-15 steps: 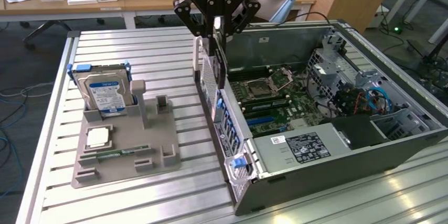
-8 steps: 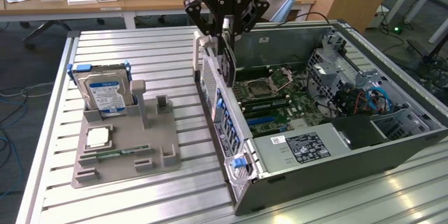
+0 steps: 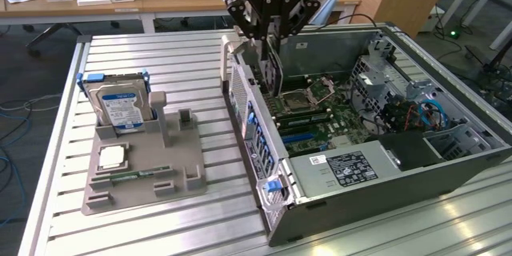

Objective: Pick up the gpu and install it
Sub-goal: 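Pick up the gpu and move the gpu toward the slot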

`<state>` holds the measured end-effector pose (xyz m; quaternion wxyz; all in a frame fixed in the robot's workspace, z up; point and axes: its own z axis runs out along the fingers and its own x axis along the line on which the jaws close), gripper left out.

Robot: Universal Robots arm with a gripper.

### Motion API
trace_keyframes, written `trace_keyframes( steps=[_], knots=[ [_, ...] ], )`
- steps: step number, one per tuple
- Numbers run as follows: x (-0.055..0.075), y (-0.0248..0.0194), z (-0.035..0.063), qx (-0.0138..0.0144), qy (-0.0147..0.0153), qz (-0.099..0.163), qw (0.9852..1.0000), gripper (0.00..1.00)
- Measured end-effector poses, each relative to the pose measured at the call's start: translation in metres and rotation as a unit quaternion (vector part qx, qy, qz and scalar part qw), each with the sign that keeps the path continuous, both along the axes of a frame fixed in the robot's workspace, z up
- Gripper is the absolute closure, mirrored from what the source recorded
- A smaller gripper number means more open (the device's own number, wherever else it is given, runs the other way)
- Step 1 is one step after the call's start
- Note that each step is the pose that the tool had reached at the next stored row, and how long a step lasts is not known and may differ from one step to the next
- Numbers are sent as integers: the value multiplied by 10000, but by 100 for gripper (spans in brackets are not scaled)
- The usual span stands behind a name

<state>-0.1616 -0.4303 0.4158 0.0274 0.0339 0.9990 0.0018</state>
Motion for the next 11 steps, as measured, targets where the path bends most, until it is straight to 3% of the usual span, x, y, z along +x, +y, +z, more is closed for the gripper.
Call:
trace_keyframes(
  steps=[11],
  knots=[
    [346, 58, 0, 1, 0, 1, 10000, 74]
  ],
)
